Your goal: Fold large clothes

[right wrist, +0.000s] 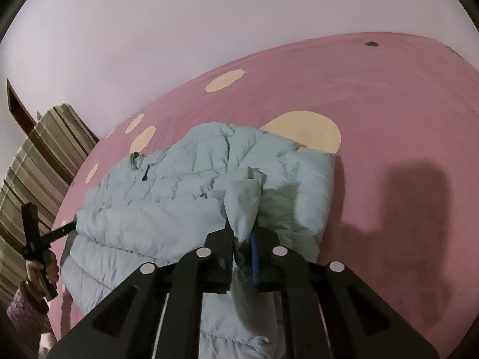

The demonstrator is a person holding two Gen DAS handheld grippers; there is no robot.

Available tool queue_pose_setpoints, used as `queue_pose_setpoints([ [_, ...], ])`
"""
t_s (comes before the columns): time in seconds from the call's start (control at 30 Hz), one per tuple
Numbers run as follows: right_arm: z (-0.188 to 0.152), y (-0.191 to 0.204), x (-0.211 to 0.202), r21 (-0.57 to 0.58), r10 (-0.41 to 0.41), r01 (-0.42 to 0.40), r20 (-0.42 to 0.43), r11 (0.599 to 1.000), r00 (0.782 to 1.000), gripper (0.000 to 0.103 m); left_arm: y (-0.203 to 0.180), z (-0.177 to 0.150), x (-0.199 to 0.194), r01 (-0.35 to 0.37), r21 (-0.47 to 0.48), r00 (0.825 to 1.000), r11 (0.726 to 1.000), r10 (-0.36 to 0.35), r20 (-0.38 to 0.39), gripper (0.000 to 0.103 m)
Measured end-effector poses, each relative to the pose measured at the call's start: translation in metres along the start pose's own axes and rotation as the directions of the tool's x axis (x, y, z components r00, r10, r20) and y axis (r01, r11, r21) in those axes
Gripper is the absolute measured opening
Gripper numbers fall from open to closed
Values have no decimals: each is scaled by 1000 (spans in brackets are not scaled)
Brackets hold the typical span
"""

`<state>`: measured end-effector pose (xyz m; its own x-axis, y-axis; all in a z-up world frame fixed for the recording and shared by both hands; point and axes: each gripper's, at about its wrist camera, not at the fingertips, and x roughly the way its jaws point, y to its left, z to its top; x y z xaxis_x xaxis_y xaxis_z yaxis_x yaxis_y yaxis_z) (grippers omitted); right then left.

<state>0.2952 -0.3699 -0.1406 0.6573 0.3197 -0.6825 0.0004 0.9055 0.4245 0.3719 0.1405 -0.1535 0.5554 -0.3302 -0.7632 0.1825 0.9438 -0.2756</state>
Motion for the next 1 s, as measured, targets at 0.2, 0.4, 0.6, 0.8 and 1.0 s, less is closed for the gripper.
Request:
queue_pose_setpoints([
  [0.2, -4, 2, 7, -16, -3, 3, -21, 1000, 1000, 48, -7, -1, 4, 7, 20, 1000, 1000, -7, -19, 48],
  [0.4, -9, 11, 10, -57, -19, 17, -41, 998, 999, 14, -16, -3, 3, -33, 60, 999, 998, 34, -18, 14],
  [0.6, -15, 22, -15, -86, -31, 32, 18, 996, 999, 5, -22, -3, -21, -44, 49, 998, 998, 41, 55, 4],
  [0.8, -7, 37, -48, -121, -24, 37, 104, 992, 994, 5, -35, 9, -55, -45, 68, 987, 997, 34, 159, 2],
  [1.0, 37, 48, -47, -135, -42, 65, 171, 989, 984, 4, -54, 60, -53, -113, 99, 970, 989, 88, 227, 2],
])
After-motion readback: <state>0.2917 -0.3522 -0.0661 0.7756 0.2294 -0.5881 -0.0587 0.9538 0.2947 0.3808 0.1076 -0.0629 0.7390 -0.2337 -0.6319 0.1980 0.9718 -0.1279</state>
